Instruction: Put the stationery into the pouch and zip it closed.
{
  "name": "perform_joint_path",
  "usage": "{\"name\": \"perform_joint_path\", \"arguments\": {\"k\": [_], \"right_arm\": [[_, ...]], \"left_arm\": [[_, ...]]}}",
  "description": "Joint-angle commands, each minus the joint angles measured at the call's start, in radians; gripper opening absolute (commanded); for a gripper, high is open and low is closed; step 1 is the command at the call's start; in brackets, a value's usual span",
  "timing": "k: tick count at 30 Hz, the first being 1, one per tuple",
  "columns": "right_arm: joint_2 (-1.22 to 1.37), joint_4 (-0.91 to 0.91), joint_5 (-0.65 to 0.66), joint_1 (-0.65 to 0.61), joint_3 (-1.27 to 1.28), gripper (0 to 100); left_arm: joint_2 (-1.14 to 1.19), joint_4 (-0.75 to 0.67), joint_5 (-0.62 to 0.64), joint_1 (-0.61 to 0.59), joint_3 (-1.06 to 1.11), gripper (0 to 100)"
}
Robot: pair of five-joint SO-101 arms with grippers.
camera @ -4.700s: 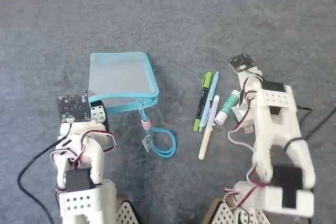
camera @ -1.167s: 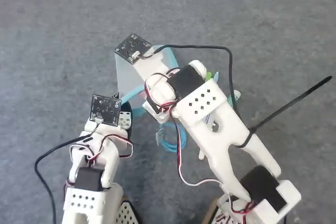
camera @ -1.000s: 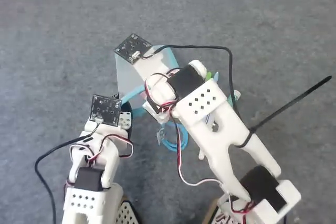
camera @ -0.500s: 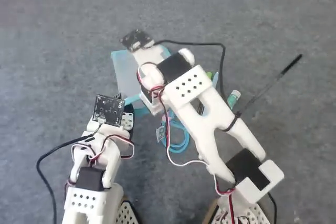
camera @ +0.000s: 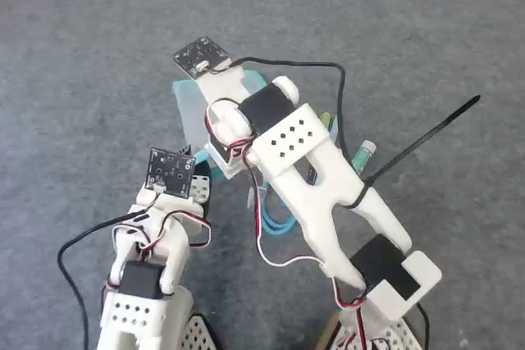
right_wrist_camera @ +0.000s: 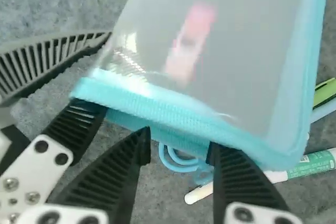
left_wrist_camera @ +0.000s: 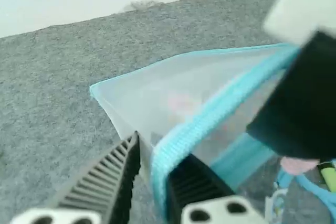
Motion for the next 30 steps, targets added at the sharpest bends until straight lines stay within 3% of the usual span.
{"name": "perform_joint_path", "arguments": {"k": [1, 4, 8, 15, 23, 30], "right_arm": [[-0.128, -0.004, 0.005, 0.025, -0.068, 23.1], [-0.213, 0.016, 0.005, 0.093, -0.037, 22.4], [-0.292, 0.008, 0.005, 0.288, 0.061, 21.0], [-0.271, -0.088, -0.006, 0.527, 0.364, 21.0], [-0.196, -0.392, -0.109, 0.568, 0.69, 21.2], [-0.058, -0.418, -0.157, 0.552, 0.695, 21.0]], "left_arm": [[-0.017, -0.017, -0.014, 0.018, -0.004, 1], [-0.017, -0.017, -0.014, 0.018, -0.004, 1], [-0.017, -0.017, -0.014, 0.017, -0.005, 1], [-0.017, -0.017, -0.014, 0.017, -0.005, 1], [-0.017, -0.037, -0.014, -0.068, -0.007, 1], [-0.017, -0.035, -0.014, -0.08, -0.007, 1]]}}
